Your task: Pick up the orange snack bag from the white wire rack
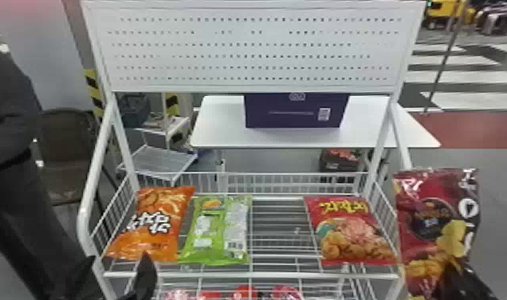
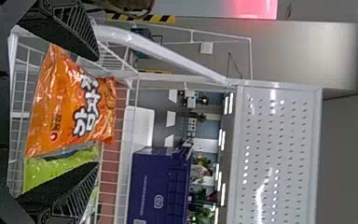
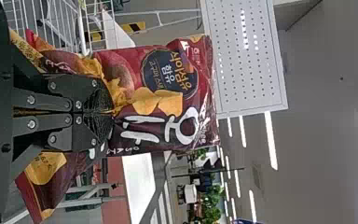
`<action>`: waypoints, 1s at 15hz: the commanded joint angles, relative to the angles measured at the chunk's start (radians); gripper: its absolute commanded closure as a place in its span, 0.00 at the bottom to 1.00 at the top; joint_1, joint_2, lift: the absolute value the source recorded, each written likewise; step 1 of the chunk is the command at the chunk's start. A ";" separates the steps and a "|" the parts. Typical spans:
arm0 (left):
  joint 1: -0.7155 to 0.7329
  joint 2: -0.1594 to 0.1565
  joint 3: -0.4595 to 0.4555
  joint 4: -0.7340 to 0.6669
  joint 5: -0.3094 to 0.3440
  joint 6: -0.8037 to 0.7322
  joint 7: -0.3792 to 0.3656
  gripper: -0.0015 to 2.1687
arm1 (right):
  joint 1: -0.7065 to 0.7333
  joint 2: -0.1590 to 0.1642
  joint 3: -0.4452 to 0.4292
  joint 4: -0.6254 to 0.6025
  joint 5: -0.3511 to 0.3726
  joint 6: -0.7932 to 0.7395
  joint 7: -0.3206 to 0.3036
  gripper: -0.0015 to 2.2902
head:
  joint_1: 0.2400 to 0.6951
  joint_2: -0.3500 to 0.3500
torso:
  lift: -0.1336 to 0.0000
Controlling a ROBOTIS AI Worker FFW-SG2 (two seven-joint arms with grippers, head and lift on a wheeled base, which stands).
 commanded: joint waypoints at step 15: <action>-0.601 0.008 -0.059 0.538 -0.015 0.356 -0.006 0.07 | -0.006 0.001 -0.011 0.039 -0.011 -0.006 0.003 0.93 | 0.57 0.50 | 1.00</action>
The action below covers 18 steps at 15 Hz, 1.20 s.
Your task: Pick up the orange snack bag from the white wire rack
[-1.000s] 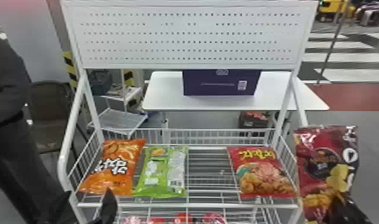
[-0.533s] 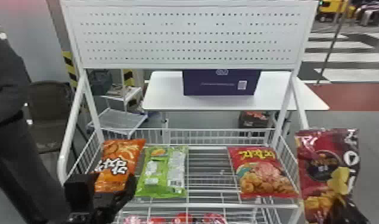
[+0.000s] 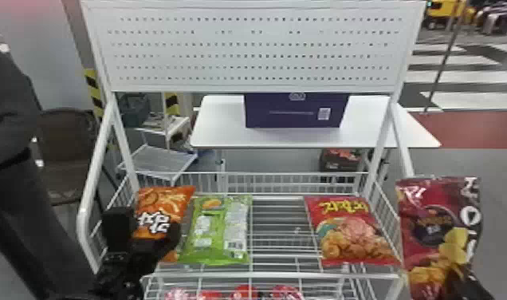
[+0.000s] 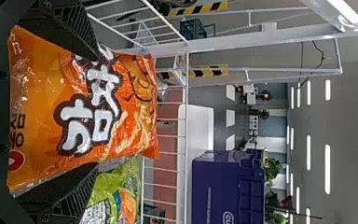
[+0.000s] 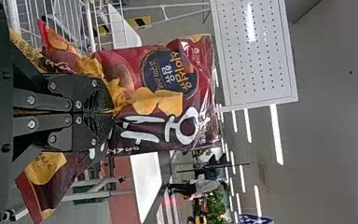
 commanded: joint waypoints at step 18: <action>0.455 0.054 0.078 -0.508 0.186 -0.151 0.098 0.99 | -0.015 0.001 0.003 0.028 -0.016 0.000 0.005 0.93 | 0.57 0.50 | 1.00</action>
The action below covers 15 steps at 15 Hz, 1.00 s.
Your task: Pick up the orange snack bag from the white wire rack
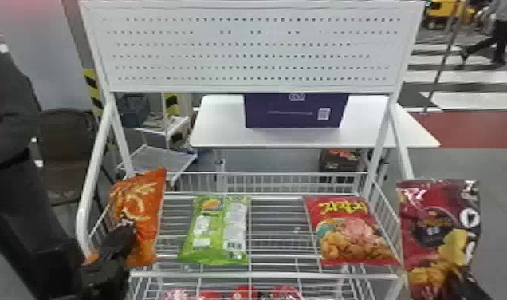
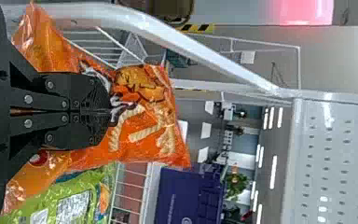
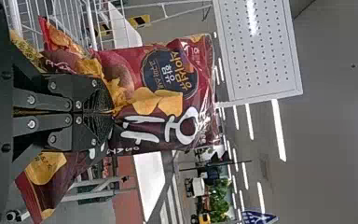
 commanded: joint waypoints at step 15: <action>0.474 0.111 -0.017 -0.182 0.029 -0.536 -0.018 0.99 | 0.002 0.001 0.003 0.007 -0.002 0.000 0.003 0.93 | 0.57 0.50 | 1.00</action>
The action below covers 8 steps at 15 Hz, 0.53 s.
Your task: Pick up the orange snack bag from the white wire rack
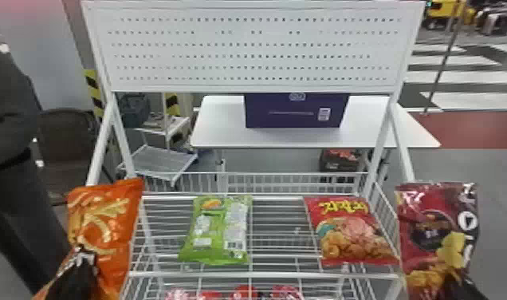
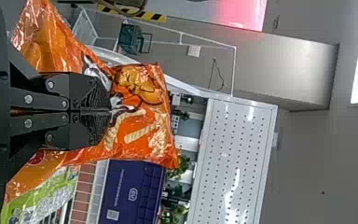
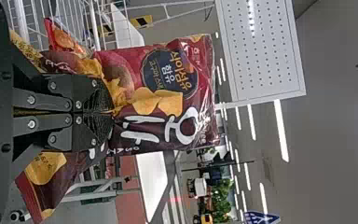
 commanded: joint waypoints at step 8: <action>0.003 -0.004 -0.005 0.013 -0.022 -0.004 0.001 0.99 | -0.002 -0.006 0.005 0.002 -0.008 -0.001 0.000 0.93 | 0.57 0.50 | 1.00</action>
